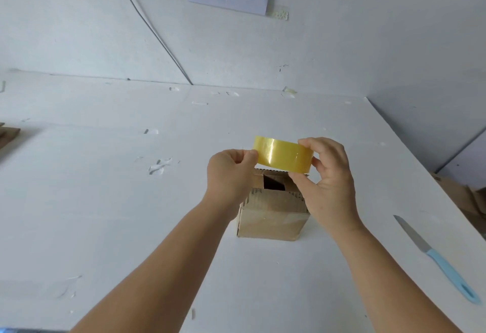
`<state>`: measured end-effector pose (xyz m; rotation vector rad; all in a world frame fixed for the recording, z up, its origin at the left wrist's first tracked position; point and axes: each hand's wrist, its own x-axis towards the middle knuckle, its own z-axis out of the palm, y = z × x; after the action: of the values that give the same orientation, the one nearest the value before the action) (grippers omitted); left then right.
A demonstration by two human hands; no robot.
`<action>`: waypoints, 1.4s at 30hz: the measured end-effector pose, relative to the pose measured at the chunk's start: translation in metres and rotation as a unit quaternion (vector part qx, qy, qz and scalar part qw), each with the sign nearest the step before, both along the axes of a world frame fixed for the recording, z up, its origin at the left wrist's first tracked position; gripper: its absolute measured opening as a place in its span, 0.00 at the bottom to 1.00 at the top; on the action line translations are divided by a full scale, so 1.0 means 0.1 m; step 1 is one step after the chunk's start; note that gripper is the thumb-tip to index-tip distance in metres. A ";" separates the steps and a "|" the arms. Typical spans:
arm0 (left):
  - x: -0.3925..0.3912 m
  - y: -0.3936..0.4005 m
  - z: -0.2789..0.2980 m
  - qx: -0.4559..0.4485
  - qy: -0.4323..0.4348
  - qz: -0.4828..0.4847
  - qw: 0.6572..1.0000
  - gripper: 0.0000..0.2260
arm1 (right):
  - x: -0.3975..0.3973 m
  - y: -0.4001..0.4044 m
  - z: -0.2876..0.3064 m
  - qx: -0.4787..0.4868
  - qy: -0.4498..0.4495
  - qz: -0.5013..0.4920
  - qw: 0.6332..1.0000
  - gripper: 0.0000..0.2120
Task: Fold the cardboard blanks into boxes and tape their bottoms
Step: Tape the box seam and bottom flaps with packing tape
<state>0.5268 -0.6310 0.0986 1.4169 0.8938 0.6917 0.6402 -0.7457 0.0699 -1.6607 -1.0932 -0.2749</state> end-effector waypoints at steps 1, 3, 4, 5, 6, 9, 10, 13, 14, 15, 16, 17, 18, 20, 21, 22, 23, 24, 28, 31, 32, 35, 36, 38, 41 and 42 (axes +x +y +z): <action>0.01 0.00 -0.01 0.040 0.004 0.007 0.999 0.13 | -0.01 0.00 0.00 -0.005 -0.005 -0.005 1.000 0.24; 0.01 -0.03 0.00 0.146 0.026 0.029 0.988 0.10 | -0.02 0.01 0.01 -0.014 -0.012 -0.017 1.000 0.25; 0.02 -0.05 -0.01 0.189 0.030 0.042 0.981 0.08 | -0.03 0.02 0.01 -0.018 -0.018 -0.023 0.999 0.25; 0.02 -0.08 -0.02 0.218 0.026 0.053 0.974 0.07 | -0.03 0.03 0.02 -0.022 -0.026 -0.030 0.999 0.25; 0.02 -0.09 -0.04 0.236 0.020 0.062 0.970 0.07 | -0.03 0.04 0.02 -0.025 -0.036 -0.037 0.998 0.24; 0.05 -0.06 -0.08 0.233 0.018 0.059 0.970 0.05 | -0.01 0.05 0.03 -0.021 -0.063 -0.049 0.997 0.24; 0.05 -0.05 -0.08 0.222 0.018 0.054 0.974 0.05 | 0.00 0.05 0.03 -0.020 -0.071 -0.054 0.996 0.23; 0.05 -0.01 -0.04 0.184 -0.003 0.054 0.981 0.06 | 0.03 0.03 0.01 -0.019 -0.064 -0.064 0.996 0.22; 0.05 0.00 -0.01 0.164 -0.008 0.048 0.985 0.05 | 0.04 0.03 0.00 -0.019 -0.058 -0.064 0.996 0.22; 0.05 0.01 0.01 0.137 -0.010 0.038 0.990 0.04 | 0.04 0.02 -0.01 -0.019 -0.053 -0.064 0.996 0.22; 0.05 0.02 0.01 0.111 -0.011 0.027 0.993 0.06 | 0.05 0.02 -0.02 -0.018 -0.048 -0.064 0.997 0.22; 0.05 0.03 0.01 0.089 -0.014 0.014 0.996 0.09 | 0.05 0.02 -0.02 -0.015 -0.045 -0.065 0.997 0.22; 0.05 0.04 0.02 0.075 -0.016 0.003 0.997 0.10 | 0.05 0.02 -0.02 -0.012 -0.043 -0.065 0.997 0.21; 0.04 0.05 0.02 0.066 -0.024 -0.009 0.997 0.08 | 0.06 0.01 -0.03 -0.010 -0.041 -0.066 0.997 0.21; 0.04 0.05 0.02 0.064 -0.027 -0.009 0.998 0.06 | 0.06 0.01 -0.03 -0.009 -0.038 -0.065 0.997 0.21; 0.04 0.05 0.02 0.061 -0.031 -0.008 0.998 0.05 | 0.06 0.00 -0.03 -0.010 -0.037 -0.064 0.997 0.21; 0.05 0.05 0.02 0.056 -0.034 -0.007 0.998 0.04 | 0.06 0.00 -0.03 -0.011 -0.039 -0.065 0.997 0.21; 0.05 0.05 0.01 0.049 -0.035 -0.005 0.998 0.04 | 0.07 0.00 -0.03 -0.012 -0.044 -0.066 0.997 0.21; 0.08 0.05 0.01 0.027 -0.025 0.006 0.999 0.04 | 0.08 0.01 -0.06 -0.013 -0.055 -0.070 0.996 0.21; 0.10 0.06 0.01 0.029 -0.003 -0.004 1.000 0.05 | 0.09 0.00 -0.07 -0.014 -0.055 -0.072 0.996 0.21; 0.11 0.06 0.02 0.035 0.006 -0.010 0.999 0.05 | 0.09 -0.01 -0.07 -0.017 -0.056 -0.071 0.996 0.21; 0.13 0.05 0.00 0.065 0.008 -0.013 0.998 0.07 | 0.08 -0.02 -0.05 -0.039 -0.059 -0.064 0.995 0.23; 0.13 0.03 -0.01 0.093 -0.005 -0.005 0.996 0.08 | 0.07 -0.02 -0.04 -0.046 -0.052 -0.062 0.996 0.25; 0.13 -0.01 -0.03 0.191 -0.026 0.017 0.981 0.10 | 0.06 0.00 -0.03 -0.054 -0.036 -0.060 0.996 0.26; 0.13 -0.08 -0.05 0.255 -0.054 0.033 0.965 0.14 | 0.05 0.03 -0.01 -0.060 -0.017 -0.057 0.996 0.27; 0.13 -0.08 -0.07 0.241 -0.052 0.034 0.968 0.13 | 0.04 0.03 -0.01 -0.063 -0.013 -0.057 0.996 0.27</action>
<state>0.5401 -0.6386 0.0917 1.7629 0.7199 1.0784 0.6446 -0.7429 0.0689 -1.8395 -1.0546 -0.3069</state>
